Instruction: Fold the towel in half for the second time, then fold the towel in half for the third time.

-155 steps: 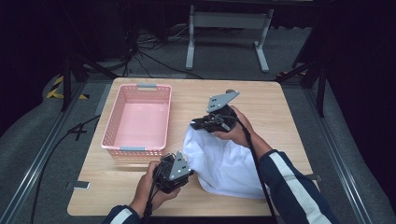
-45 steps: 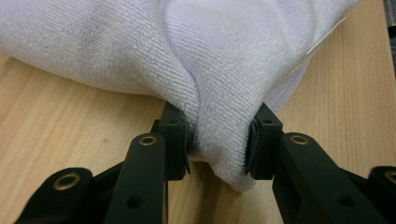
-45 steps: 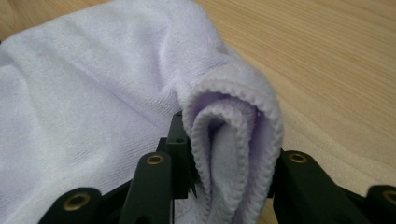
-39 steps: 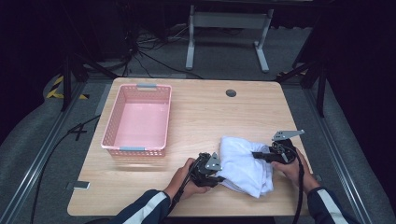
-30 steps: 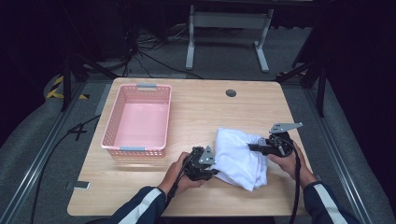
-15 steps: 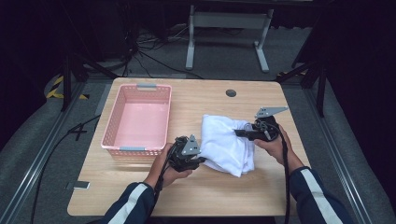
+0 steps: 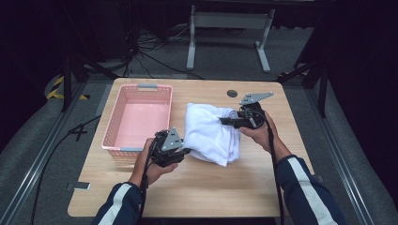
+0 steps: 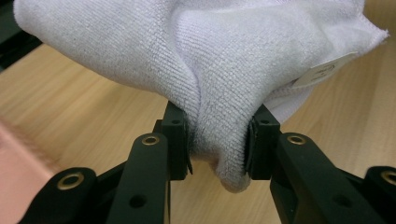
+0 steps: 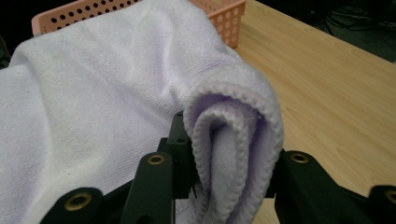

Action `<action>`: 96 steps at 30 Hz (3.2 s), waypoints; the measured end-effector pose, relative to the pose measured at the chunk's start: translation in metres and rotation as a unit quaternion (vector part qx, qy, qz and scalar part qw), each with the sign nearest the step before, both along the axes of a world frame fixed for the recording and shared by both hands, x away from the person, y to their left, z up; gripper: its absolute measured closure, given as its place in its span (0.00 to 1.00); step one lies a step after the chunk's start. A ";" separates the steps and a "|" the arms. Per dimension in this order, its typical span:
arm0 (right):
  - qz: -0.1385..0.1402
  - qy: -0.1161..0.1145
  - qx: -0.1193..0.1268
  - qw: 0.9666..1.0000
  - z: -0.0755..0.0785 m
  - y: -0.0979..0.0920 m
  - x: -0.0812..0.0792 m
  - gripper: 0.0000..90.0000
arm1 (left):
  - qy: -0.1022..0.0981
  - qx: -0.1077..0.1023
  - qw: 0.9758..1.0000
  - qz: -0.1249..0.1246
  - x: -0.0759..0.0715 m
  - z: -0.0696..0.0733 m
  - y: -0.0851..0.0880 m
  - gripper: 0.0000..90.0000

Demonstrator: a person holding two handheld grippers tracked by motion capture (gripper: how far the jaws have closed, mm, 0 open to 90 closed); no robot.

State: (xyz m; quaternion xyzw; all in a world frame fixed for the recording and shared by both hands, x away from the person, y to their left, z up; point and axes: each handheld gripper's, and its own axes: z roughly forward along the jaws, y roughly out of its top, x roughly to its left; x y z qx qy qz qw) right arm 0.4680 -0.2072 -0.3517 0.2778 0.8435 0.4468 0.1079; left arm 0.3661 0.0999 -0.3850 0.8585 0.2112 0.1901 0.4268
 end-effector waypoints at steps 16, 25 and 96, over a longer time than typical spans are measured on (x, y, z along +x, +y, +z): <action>0.042 -0.006 0.018 0.999 0.020 0.112 0.031 0.75 | -0.025 -0.059 0.988 0.137 -0.006 0.016 0.095 0.75; 0.064 -0.011 0.013 0.998 0.030 0.172 0.042 0.75 | -0.025 -0.072 0.977 0.197 -0.008 0.012 0.139 0.75; -0.075 0.008 -0.126 0.989 -0.105 -0.163 -0.133 0.30 | 0.071 0.063 0.995 -0.014 -0.048 -0.079 0.017 0.25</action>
